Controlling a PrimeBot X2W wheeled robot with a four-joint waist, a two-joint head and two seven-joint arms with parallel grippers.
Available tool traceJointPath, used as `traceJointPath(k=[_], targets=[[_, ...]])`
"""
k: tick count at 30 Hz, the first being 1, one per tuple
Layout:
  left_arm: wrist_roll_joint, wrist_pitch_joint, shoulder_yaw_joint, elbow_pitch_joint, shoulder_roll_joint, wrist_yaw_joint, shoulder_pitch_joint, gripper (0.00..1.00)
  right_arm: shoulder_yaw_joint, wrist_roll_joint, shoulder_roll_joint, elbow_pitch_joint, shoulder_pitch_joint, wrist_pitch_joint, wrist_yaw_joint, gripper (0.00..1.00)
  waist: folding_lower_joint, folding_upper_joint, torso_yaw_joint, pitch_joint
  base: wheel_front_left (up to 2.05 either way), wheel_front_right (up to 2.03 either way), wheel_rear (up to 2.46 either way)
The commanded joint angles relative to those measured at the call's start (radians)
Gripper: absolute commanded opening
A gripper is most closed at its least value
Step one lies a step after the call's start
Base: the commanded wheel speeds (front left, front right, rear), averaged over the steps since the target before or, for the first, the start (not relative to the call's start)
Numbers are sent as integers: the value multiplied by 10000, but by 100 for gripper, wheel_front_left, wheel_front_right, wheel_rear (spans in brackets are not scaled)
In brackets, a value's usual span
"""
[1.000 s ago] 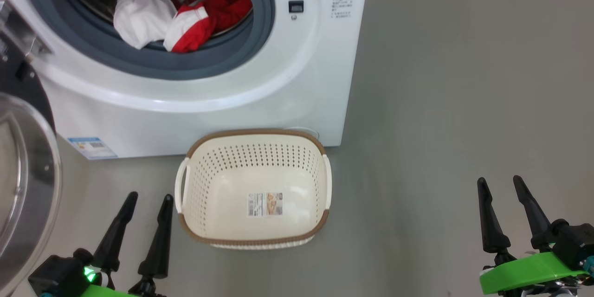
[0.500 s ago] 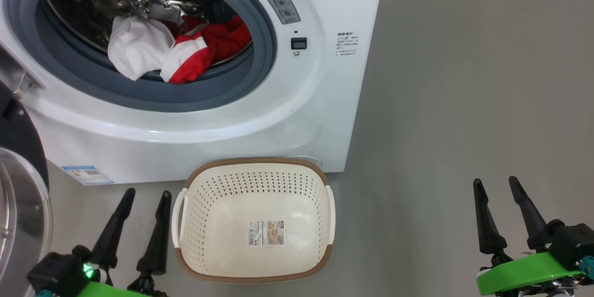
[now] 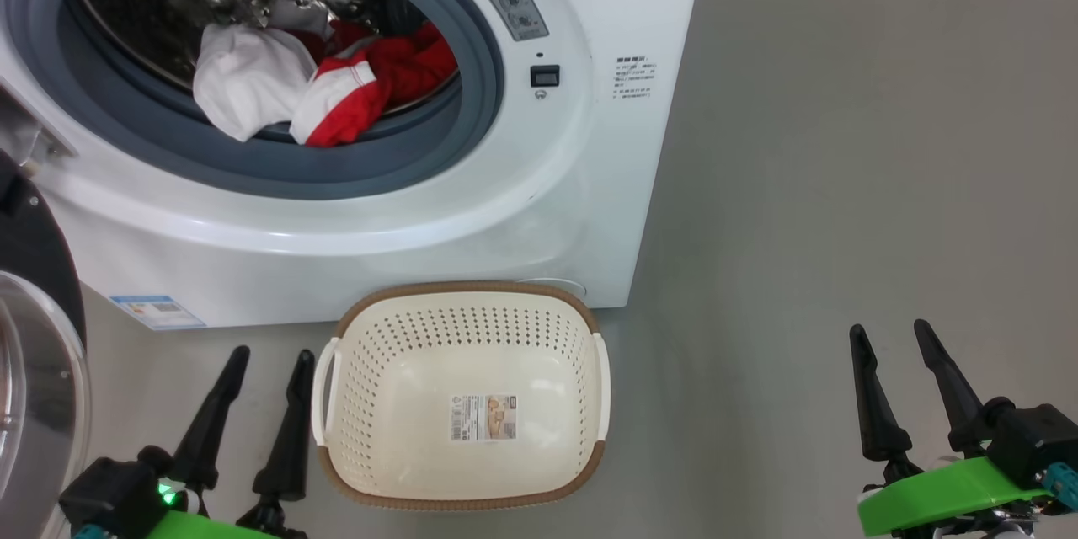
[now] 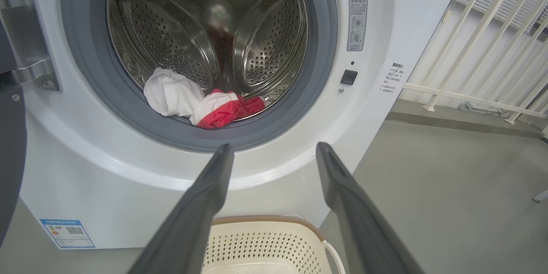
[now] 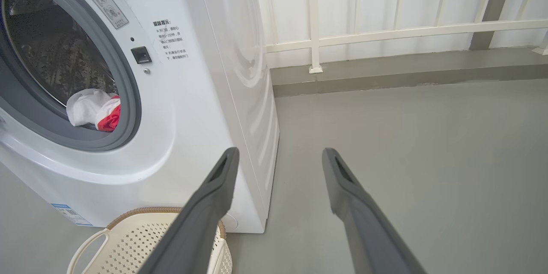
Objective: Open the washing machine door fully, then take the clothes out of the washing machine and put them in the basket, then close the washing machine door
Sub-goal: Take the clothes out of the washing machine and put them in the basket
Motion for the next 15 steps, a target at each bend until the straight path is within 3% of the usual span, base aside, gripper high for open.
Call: traceJointPath(k=[1, 7, 15], targets=[[-17, -49, 297, -108, 241, 59, -395, 100, 266, -6, -114, -211, -395, -92, 73, 100, 0, -1, -29, 79, 0, 0, 0], [-50, -49, -94, 814, 478, 59, -1101, 100, 385, 75, -114, -227, -626, -92, 73, 100, 0, -1, -177, 510, 0, 0, 0], [-150, -49, -686, 2676, 941, 59, -3239, 100, 525, 150, -114, -311, -1048, -92, 73, 100, 0, -1, -591, 1369, 0, 0, 0]])
